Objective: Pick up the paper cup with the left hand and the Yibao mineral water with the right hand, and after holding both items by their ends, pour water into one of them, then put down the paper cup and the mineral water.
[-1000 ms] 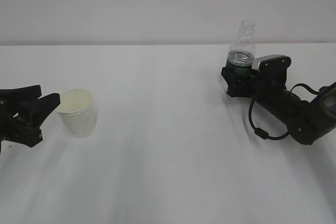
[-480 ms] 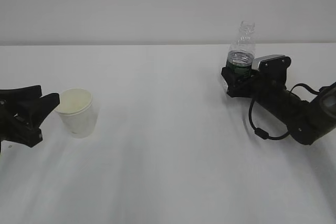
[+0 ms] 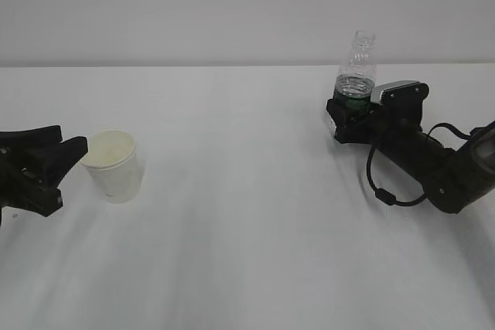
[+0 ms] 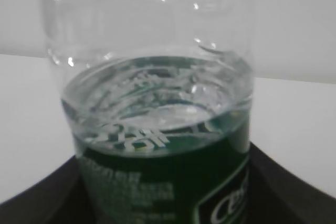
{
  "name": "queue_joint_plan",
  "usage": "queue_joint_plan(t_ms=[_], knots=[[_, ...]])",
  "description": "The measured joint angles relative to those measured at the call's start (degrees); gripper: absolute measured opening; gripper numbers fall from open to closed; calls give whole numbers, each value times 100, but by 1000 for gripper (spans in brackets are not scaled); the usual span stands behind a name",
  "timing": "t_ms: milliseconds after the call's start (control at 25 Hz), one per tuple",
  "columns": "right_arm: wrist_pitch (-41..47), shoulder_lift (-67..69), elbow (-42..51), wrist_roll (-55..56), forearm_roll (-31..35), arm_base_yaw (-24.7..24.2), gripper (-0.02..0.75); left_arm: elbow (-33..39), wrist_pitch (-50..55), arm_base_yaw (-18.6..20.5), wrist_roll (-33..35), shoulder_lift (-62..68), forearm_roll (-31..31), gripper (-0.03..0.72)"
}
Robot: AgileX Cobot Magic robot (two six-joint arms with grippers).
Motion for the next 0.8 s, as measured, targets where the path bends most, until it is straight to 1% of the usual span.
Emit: queue_joint_plan(t_ms=[400, 600, 800], knots=[[0, 0, 0, -9, -24, 0, 507, 0, 0, 0, 0, 0, 0, 311], [0, 0, 0, -21, -46, 0, 478, 0, 0, 0, 0, 0, 0, 310], [0, 0, 12, -130, -46, 0, 475, 0, 0, 0, 0, 0, 0, 309]])
